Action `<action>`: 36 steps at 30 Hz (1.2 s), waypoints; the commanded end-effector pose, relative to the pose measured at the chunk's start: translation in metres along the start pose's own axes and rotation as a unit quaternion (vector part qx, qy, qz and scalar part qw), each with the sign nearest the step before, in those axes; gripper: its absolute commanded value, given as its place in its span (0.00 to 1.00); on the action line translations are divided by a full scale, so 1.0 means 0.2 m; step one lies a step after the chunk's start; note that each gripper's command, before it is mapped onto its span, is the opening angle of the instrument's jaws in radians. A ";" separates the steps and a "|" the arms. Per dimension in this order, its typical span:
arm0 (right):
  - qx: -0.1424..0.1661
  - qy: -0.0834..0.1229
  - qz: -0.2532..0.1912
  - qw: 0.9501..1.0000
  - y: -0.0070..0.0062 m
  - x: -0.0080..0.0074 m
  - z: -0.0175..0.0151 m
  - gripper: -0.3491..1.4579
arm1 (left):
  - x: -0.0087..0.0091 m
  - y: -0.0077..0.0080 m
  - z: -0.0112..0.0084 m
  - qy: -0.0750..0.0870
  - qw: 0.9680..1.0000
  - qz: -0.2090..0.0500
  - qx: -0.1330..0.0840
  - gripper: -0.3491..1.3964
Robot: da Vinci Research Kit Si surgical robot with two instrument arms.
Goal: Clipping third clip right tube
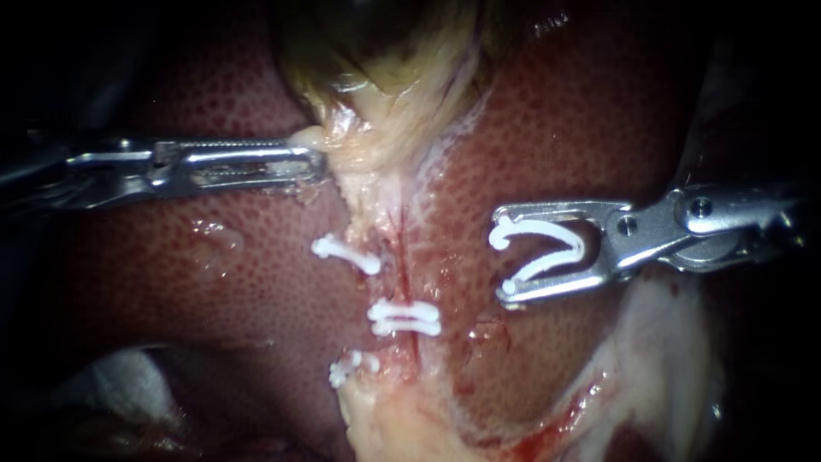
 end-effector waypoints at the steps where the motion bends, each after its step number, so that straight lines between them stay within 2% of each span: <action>1: 0.000 0.000 0.000 1.000 0.000 0.000 0.000 0.47 | 0.001 0.001 -0.001 0.002 1.000 0.002 0.001 0.00; 11: 0.000 0.000 0.000 1.000 0.000 0.000 0.000 0.47 | 0.008 0.001 -0.011 0.011 1.000 0.005 0.008 0.00; 21: -0.003 0.000 0.000 1.000 0.001 0.000 0.004 0.47 | 0.008 0.001 -0.013 0.012 1.000 0.004 0.010 0.00; 24: -0.006 0.000 -0.004 1.000 0.002 -0.003 0.008 0.47 | 0.008 0.001 -0.013 0.012 1.000 0.004 0.011 0.00; 36: -0.011 -0.010 0.027 1.000 0.006 -0.016 0.029 0.47 | 0.009 0.002 -0.013 0.012 1.000 0.004 0.012 0.00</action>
